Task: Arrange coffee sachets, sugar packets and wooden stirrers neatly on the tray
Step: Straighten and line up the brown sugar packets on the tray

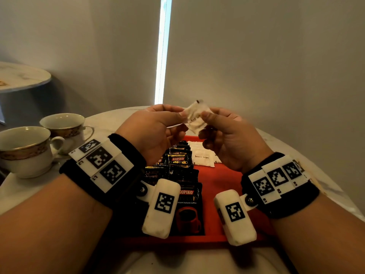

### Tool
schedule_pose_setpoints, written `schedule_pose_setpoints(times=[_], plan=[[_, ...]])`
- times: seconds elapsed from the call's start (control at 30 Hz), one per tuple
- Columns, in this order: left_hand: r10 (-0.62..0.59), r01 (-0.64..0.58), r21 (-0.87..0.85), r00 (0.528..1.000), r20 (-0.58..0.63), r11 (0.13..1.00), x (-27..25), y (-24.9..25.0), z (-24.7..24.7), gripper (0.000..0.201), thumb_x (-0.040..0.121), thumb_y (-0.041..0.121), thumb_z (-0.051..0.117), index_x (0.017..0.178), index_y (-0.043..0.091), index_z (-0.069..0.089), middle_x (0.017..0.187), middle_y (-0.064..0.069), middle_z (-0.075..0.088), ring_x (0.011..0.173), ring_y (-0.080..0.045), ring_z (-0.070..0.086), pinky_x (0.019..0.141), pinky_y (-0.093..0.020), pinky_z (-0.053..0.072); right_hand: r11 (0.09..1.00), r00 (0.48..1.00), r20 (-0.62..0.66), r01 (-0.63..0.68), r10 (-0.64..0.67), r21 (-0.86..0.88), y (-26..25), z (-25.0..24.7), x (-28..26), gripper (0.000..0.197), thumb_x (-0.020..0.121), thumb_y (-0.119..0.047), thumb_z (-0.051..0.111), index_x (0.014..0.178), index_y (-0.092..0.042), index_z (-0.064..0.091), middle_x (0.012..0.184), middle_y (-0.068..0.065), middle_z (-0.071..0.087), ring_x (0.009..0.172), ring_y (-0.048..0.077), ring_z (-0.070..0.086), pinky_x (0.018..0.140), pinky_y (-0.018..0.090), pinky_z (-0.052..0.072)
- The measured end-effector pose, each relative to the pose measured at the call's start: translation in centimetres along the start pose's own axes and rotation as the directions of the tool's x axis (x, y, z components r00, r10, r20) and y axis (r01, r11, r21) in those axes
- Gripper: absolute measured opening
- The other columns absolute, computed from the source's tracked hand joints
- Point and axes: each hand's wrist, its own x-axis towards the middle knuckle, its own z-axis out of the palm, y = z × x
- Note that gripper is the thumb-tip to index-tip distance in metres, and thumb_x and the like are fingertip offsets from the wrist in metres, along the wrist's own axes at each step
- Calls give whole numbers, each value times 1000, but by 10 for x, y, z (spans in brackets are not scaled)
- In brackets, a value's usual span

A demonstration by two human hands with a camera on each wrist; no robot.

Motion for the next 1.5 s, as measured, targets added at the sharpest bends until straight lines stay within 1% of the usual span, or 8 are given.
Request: schedule_pose_setpoints(times=[0.23, 0.37, 0.47, 0.63, 0.73, 0.83, 1.03, 1.5], plan=[[-54, 53, 51, 998, 12, 997, 2, -1, -4, 16, 83, 4, 67, 94, 16, 65, 97, -7, 65, 82, -19, 59, 53, -25, 51, 1000, 1000, -23, -8, 8, -14, -2, 0, -1, 19, 97, -4, 50, 114, 0, 59, 86, 11, 72, 69, 18, 69, 56, 26, 49], [-52, 46, 98, 997, 52, 994, 0, 0, -5, 50, 60, 25, 77, 109, 16, 70, 100, -2, 66, 83, -15, 54, 57, -24, 45, 999, 1000, -7, -3, 2, -50, -4, -2, -2, 13, 96, 0, 49, 98, -5, 60, 74, 8, 69, 55, 13, 62, 51, 26, 44], [-36, 24, 119, 995, 98, 993, -2, -1, -3, 43, 70, 21, 76, 112, 11, 70, 92, -5, 70, 67, -10, 58, 55, -21, 43, 998, 1000, 7, -1, 2, -68, -3, -1, -3, 13, 93, 0, 54, 99, -4, 65, 78, 9, 68, 61, 17, 59, 53, 27, 43], [-18, 15, 76, 999, 48, 997, 3, -3, -3, 7, 87, 9, 68, 93, 12, 67, 82, -8, 69, 55, -11, 61, 47, -21, 46, 1000, 1000, 3, 4, -4, -27, -1, 1, -2, 10, 93, -9, 62, 102, -5, 65, 82, 9, 69, 63, 16, 62, 53, 26, 45], [-20, 17, 54, 997, 68, 998, 3, -3, -4, 18, 79, 13, 70, 96, 11, 65, 84, -8, 67, 54, -10, 61, 46, -21, 46, 999, 1000, -19, 14, -15, -37, 1, 2, -1, 6, 92, -10, 65, 97, -6, 65, 81, 10, 71, 64, 17, 62, 50, 25, 45], [-31, 24, 83, 996, 84, 996, 3, -5, -4, 37, 82, 22, 71, 116, 8, 66, 94, -8, 69, 66, -15, 63, 48, -21, 47, 998, 1000, -16, 13, -14, -58, 0, 1, -2, 6, 90, -10, 66, 93, -5, 67, 82, 12, 72, 67, 20, 63, 51, 26, 43], [5, -6, 65, 1000, 14, 998, 6, -4, -3, 10, 89, 22, 69, 95, 15, 64, 84, -6, 73, 61, -17, 67, 44, -22, 44, 999, 1000, 22, 6, -6, -41, 0, -2, 0, 38, 79, -26, 68, 104, 2, 67, 85, 14, 71, 68, 21, 62, 50, 27, 43], [-5, 4, 108, 1000, 7, 994, 8, -8, -5, 36, 92, 24, 68, 122, 5, 60, 85, -8, 70, 49, -10, 62, 43, -21, 40, 997, 1000, 7, 4, -3, -73, -1, -9, 3, 34, 71, -27, 72, 94, -3, 66, 81, 14, 70, 63, 20, 58, 48, 25, 43]])
